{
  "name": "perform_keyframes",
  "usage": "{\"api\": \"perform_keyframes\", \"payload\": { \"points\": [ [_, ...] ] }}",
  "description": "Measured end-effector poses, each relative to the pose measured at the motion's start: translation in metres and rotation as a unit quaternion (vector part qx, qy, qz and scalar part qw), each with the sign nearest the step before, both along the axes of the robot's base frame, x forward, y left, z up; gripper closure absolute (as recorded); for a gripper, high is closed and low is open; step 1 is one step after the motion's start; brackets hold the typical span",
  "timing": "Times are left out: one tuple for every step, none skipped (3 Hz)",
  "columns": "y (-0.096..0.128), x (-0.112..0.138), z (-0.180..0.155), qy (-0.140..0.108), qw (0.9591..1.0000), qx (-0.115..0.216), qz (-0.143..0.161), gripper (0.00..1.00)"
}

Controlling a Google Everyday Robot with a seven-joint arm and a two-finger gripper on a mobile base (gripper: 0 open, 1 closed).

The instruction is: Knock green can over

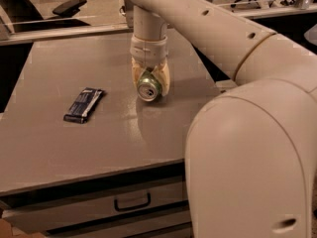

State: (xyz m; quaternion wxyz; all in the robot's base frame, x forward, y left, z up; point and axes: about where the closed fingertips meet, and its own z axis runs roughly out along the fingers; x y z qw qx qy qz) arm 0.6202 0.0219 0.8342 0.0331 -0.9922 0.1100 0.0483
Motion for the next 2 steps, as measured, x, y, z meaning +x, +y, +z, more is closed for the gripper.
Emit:
{"api": "perform_keyframes", "payload": {
  "points": [
    [-0.0046,0.0016,-0.0056,0.003,0.9999,-0.005,0.009,0.54],
    [-0.0061,0.0021,-0.0047,0.003,0.9999,-0.006,0.007,0.48]
  ]
}}
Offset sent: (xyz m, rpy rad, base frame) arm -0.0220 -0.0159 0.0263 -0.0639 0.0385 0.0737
